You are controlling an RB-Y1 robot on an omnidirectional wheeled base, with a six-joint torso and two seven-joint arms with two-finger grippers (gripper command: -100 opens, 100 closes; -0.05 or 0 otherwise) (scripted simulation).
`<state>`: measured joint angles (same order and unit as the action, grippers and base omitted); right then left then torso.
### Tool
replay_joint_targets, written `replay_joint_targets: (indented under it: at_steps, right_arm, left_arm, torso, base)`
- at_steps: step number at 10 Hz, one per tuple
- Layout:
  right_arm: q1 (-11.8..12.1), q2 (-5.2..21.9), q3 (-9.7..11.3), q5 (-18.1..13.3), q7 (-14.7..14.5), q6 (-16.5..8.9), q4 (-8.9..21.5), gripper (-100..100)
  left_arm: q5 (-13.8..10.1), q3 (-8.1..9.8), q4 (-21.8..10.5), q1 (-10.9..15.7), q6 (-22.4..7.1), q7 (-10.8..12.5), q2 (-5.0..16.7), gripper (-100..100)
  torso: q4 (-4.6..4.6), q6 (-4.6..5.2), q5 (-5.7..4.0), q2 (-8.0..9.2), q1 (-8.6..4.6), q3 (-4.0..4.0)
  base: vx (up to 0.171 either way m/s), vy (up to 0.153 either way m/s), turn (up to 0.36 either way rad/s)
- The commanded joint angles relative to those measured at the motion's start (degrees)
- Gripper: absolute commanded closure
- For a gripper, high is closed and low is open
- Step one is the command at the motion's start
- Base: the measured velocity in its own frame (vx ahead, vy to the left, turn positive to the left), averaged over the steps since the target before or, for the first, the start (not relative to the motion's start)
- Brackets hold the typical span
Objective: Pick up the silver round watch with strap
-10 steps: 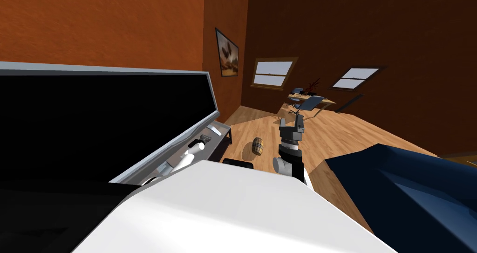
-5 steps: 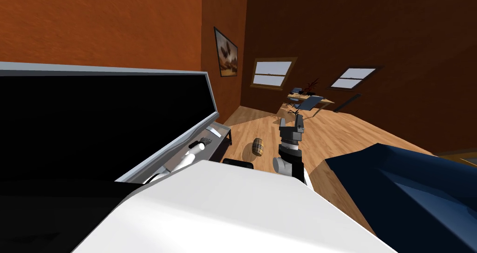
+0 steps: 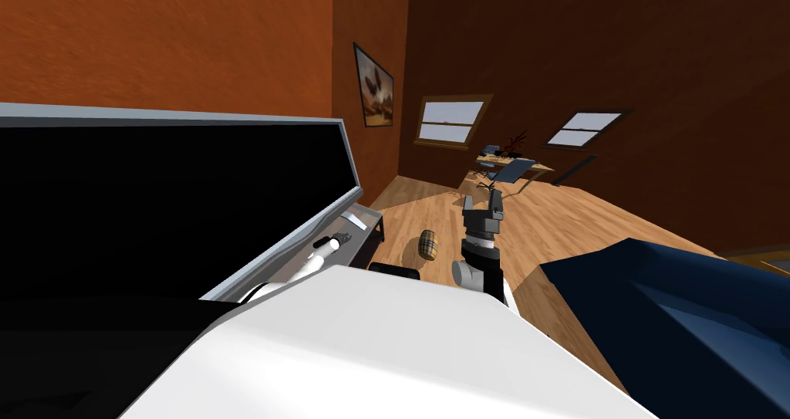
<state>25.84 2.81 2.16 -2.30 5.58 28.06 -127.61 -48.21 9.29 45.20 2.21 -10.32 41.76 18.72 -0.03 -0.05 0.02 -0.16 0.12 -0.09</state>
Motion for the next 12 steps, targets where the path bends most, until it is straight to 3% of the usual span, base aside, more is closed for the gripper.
replay_joint_targets:
  at_steps: [1, 2, 3, 6, 12]
  right_arm:
    - [0.00, 0.00, 0.00, 0.00, 0.00, 0.00, 0.00, 0]
    - [0.00, 0.00, 0.00, 0.00, 0.00, 0.00, 0.00, 0]
    - [0.00, 0.00, 0.00, 0.00, 0.00, 0.00, 0.00, 0]
    - [-0.01, 0.00, 0.00, 0.00, 0.00, 0.00, 0.00, 0]
    - [-0.01, -0.01, 0.00, 0.00, 0.00, 0.00, 0.00, 0]
  left_arm:
    - [0.00, 0.00, 0.00, 0.00, 0.00, 0.00, 0.00, -100]
    - [-0.25, -0.16, -0.23, 0.05, 0.14, 0.04, 0.05, 0]
    - [0.37, -0.17, -1.11, -0.02, 1.96, -0.58, -1.75, -100]
    - [0.84, -0.20, -1.84, -0.08, 3.43, -1.07, -3.19, -100]
    - [0.84, -0.20, -1.84, -0.08, 3.43, -1.07, -3.19, -100]
  torso:
    - [0.00, 0.00, 0.00, 0.00, 0.00, 0.00]
    - [0.01, 0.00, -0.01, 0.07, -0.06, 0.04]
    - [0.03, 0.00, -0.02, 0.13, -0.11, 0.07]
    - [0.03, 0.01, -0.02, 0.18, -0.13, 0.10]
    - [0.04, 0.00, -0.04, 0.16, -0.16, 0.09]
  base:
    - [0.020, 0.015, -0.002]
    - [0.000, 0.000, 0.000]
    - [0.021, 0.038, -0.007]
    - [-0.001, 0.001, -0.004]
    - [-0.002, 0.002, -0.006]
